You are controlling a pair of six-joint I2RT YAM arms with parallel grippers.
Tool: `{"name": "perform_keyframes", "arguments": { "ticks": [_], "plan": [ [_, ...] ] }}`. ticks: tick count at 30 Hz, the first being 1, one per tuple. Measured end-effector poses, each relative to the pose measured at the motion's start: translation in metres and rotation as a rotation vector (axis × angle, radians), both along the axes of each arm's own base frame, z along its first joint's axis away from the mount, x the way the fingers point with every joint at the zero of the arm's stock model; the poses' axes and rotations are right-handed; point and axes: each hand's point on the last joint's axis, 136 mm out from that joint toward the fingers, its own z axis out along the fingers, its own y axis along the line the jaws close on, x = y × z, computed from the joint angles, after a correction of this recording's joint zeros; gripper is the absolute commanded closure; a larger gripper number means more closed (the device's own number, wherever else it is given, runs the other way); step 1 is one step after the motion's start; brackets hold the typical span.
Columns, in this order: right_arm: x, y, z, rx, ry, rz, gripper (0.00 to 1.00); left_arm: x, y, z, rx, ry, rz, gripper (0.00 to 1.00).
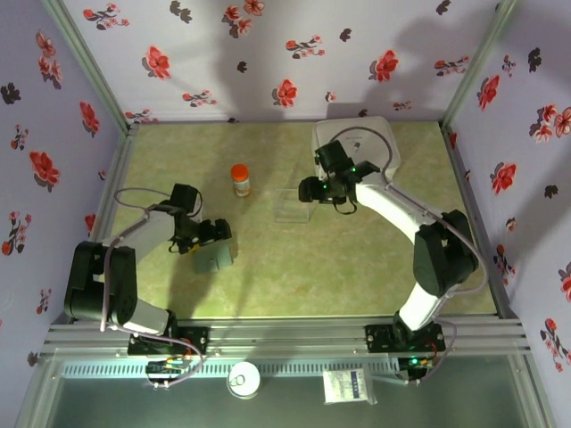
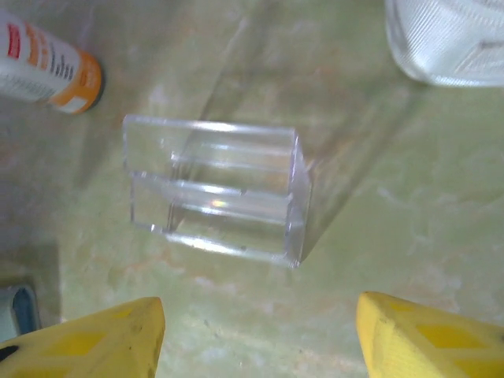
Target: Take the credit cards out of the card holder
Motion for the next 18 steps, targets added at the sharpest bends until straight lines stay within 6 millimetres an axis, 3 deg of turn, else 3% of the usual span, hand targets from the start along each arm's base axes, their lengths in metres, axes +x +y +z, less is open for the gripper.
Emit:
{"name": "perform_keyframes", "arguments": {
  "ticks": [5, 11, 15, 18],
  "plan": [
    [-0.018, -0.006, 0.003, 0.013, 0.004, -0.009, 0.34, -0.030, -0.015, 0.001, -0.008, 0.021, -0.036, 0.00],
    [-0.022, -0.008, 0.012, 0.031, -0.023, -0.010, 0.34, -0.071, -0.034, -0.007, 0.010, 0.080, -0.087, 0.00],
    [-0.021, -0.007, 0.013, 0.040, -0.029, -0.015, 0.34, -0.076, -0.029, -0.009, 0.079, 0.094, -0.070, 0.02],
    [-0.025, -0.008, 0.007, 0.033, -0.014, -0.016, 0.34, -0.069, -0.031, -0.005, 0.123, 0.092, -0.069, 0.02]
  ]
}}
